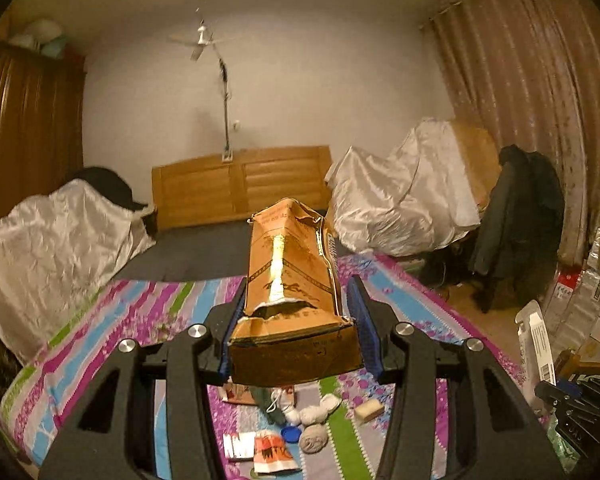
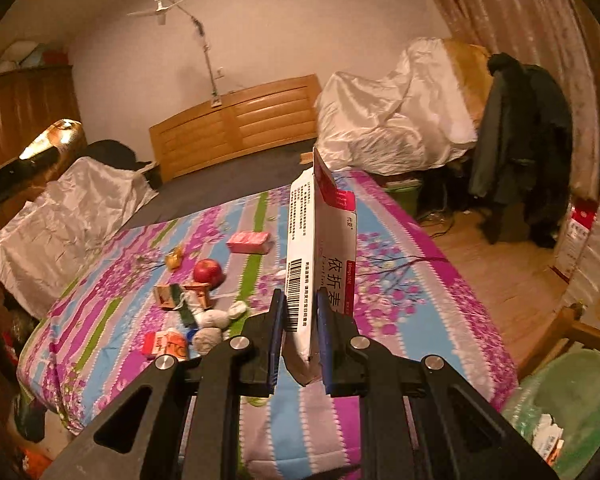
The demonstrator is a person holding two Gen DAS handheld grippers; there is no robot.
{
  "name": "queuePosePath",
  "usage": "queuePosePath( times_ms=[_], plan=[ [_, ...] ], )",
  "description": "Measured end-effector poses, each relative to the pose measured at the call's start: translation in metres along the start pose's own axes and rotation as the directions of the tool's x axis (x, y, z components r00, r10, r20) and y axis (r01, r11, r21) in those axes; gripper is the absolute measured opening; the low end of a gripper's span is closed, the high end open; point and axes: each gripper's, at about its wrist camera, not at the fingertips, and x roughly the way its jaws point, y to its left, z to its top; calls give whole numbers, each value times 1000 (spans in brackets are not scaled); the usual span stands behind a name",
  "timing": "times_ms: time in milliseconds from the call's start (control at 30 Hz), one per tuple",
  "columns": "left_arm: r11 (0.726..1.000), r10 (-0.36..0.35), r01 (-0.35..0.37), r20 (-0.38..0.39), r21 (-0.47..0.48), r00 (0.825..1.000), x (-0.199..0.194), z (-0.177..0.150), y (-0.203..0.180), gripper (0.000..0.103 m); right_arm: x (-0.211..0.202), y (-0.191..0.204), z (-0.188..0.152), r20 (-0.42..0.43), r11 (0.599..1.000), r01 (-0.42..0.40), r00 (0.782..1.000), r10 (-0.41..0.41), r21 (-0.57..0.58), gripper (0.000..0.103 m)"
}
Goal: Collect trash
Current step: 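Carry both items to the green bin and open both tools to drop them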
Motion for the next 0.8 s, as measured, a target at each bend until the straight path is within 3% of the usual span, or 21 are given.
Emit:
queuePosePath(
  times_ms=[433, 533, 600, 700, 800],
  plan=[
    [993, -51, 43, 71, 107, 996, -17, 12, -66, 46, -30, -72, -11, 48, 992, 83, 995, -88, 100, 17],
    [988, -96, 88, 63, 130, 993, -15, 12, -88, 46, -41, -94, -13, 60, 984, 118, 990, -127, 131, 17],
    [977, -173, 167, 34, 131, 984, -8, 10, -106, 46, -52, -109, -16, 68, 976, 156, 983, -168, 152, 17],
    [936, -331, 334, -44, 109, 943, 7, 2, -140, 46, -77, -145, -20, 85, 950, 238, 962, -259, 203, 17],
    [862, -486, 498, -122, 98, 865, 21, -13, -184, 46, -108, -188, -27, 86, 903, 336, 925, -369, 268, 17]
  ],
)
